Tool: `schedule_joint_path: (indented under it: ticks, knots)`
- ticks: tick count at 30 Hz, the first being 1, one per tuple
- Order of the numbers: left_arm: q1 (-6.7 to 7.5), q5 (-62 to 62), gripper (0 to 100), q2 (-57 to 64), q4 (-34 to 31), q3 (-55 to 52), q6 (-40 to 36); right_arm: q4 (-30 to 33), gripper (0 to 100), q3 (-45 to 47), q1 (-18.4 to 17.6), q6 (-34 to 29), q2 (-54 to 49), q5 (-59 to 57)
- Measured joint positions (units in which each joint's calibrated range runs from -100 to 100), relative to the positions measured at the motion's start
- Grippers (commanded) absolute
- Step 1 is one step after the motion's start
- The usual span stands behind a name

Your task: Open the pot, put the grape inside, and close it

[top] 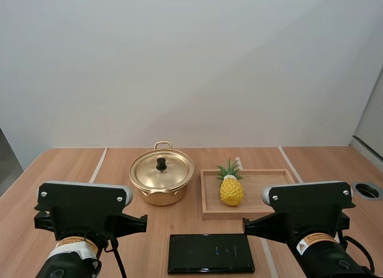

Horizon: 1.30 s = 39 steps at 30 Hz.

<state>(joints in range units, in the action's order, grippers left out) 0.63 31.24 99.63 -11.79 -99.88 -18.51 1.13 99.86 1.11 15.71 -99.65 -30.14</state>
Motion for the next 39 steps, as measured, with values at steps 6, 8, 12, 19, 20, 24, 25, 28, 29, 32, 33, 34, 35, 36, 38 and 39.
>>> schedule_joint_path:
  ticks: [6,8,12,19,20,24,25,28,29,32,33,34,35,36,38,39]
  knots:
    - [0.00,0.00,0,0.00,0.00,0.00,0.00,0.00,0,0.00,0.00,0.00,0.00,0.00]
    - [0.00,0.00,0,0.00,0.00,0.00,0.00,0.00,0,0.00,0.00,0.00,0.00,-0.18]
    - [0.00,0.00,0,0.00,0.00,0.00,0.00,-0.10,0,0.00,0.00,0.00,0.00,-0.34]
    - [0.00,0.00,0,0.00,0.00,0.00,0.00,-0.10,0,0.00,0.00,0.00,0.00,-0.52]
    - [0.00,0.00,0,0.00,0.00,0.00,0.00,-0.10,0,0.00,0.00,0.00,0.00,-0.52]
    - [0.00,0.00,0,0.00,0.00,0.00,0.00,-0.10,0,0.00,0.00,0.00,0.00,-0.66]
    - [0.00,0.00,0,0.00,0.00,0.00,0.00,-0.10,0,0.00,0.00,0.00,0.00,-0.66]
    - [0.00,0.00,0,0.00,0.00,0.00,0.00,-0.10,0,0.00,0.00,0.00,0.00,-0.66]
    - [0.00,0.00,0,0.00,0.00,0.00,0.00,-0.10,0,0.00,0.00,0.00,0.00,-0.66]
    - [0.00,0.00,0,0.00,0.00,0.00,0.00,-0.10,0,0.00,0.00,0.00,0.00,-0.66]
    - [0.00,0.00,0,0.00,0.00,0.00,0.00,-0.10,0,0.00,0.00,0.00,0.00,-0.66]
    - [0.00,0.00,0,0.00,0.00,0.00,0.00,-0.10,0,0.00,0.00,0.00,0.00,-0.66]
    - [0.00,0.00,0,0.00,0.00,0.00,0.00,-0.10,0,0.00,0.00,0.00,0.00,-0.66]
    - [0.00,0.00,0,0.00,0.00,0.00,0.00,-0.10,0,0.00,0.00,0.00,0.00,-0.66]
    - [0.00,0.00,0,0.00,0.00,0.00,0.00,-0.21,0,0.00,0.00,0.00,0.00,-0.66]
    - [0.00,0.00,0,0.00,0.00,0.00,0.00,-0.21,0,0.00,0.00,0.00,0.00,-0.66]
